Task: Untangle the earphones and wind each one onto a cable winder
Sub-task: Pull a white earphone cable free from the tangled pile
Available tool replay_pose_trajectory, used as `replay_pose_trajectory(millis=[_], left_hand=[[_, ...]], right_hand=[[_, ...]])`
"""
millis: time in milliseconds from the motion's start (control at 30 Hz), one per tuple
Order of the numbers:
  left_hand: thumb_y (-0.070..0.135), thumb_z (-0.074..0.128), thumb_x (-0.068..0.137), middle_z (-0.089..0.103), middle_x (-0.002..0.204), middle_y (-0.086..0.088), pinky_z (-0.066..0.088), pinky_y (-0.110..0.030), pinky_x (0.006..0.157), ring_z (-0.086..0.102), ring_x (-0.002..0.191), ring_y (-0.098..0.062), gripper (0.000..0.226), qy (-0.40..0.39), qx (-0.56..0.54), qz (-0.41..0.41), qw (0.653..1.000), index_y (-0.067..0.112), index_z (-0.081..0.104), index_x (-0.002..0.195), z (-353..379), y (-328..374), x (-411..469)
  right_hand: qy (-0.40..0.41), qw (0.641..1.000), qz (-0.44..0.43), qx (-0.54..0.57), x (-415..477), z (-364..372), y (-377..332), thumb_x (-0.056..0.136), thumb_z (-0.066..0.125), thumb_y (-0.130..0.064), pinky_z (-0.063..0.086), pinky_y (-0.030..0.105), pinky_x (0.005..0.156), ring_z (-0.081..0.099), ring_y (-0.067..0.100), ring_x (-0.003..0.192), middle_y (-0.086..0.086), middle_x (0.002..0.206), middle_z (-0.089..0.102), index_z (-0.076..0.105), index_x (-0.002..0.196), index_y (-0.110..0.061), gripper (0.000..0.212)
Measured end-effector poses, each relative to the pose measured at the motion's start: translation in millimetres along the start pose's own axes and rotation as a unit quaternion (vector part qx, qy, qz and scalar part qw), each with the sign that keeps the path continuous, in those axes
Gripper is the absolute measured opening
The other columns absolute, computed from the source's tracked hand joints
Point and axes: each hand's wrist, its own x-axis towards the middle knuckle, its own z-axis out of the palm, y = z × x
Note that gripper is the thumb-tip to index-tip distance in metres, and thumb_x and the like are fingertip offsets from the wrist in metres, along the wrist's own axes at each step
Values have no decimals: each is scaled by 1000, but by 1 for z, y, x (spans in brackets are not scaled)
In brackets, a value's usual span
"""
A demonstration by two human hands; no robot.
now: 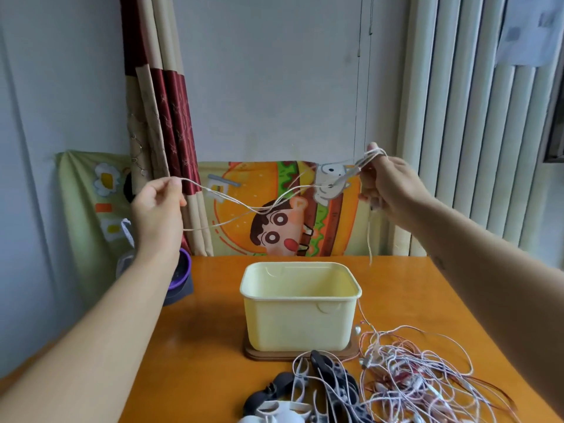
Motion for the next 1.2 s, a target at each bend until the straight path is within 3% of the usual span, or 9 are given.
replay_pose_trajectory(millis=[233,567,667,833,900,1000,1067,1133,1200], left_hand=[[21,54,98,52,65,9,33,-21,55,41,52,-4,20,-1,2,1,1000,29,59,81,-2,-4,0],[21,52,99,51,66,8,38,-18,55,46,53,0,15,15,23,11,1000,24,60,86,-32,3,12],[17,53,98,51,67,7,39,-10,56,47,49,7,11,35,43,22,998,17,60,91,-51,-2,18],[18,53,97,50,65,8,35,-12,48,43,45,1,18,72,69,-11,995,25,59,82,-87,-17,29],[19,53,96,51,64,9,34,-13,48,41,46,-1,13,79,81,-14,993,21,61,86,-95,-21,32],[21,53,97,52,65,10,35,-12,49,43,47,1,11,70,111,-10,991,18,63,94,-99,-29,34],[20,53,98,52,66,9,35,-8,49,46,47,4,10,45,127,-3,991,16,62,97,-94,-32,31],[17,53,98,53,68,8,35,-5,50,48,48,8,10,5,141,2,990,13,61,97,-85,-36,26],[16,53,98,54,66,8,37,-5,53,50,51,8,11,-51,154,6,987,14,62,92,-78,-39,18]], right_hand=[[15,999,-49,1,14,47,-33,102,32,-42,27,27,49,34,12,42,-4,43,36,53,66,-13,51],[-50,994,-95,30,16,116,-47,102,33,-40,28,23,42,40,19,48,5,56,37,54,66,-13,50],[-94,992,-83,20,13,142,-28,102,33,-41,28,24,44,39,18,47,4,52,40,55,64,-14,51],[-210,976,10,-61,-6,183,28,102,38,-35,31,19,37,40,18,43,11,56,41,56,72,-8,44],[-269,953,47,-133,-13,192,51,101,42,-28,39,21,44,48,20,47,13,62,46,58,77,-9,35],[-374,880,79,-282,-24,199,87,96,45,-5,49,30,66,60,23,75,13,88,62,63,88,-18,24],[-467,809,94,-346,-31,197,102,92,50,1,54,28,80,63,23,95,9,108,64,62,107,-21,30],[-549,735,104,-384,-34,192,110,89,59,-2,50,26,90,59,20,109,3,123,61,48,134,-20,49],[-570,735,124,-345,-35,191,114,86,65,-6,45,24,93,51,19,122,2,138,51,28,147,-22,73]])
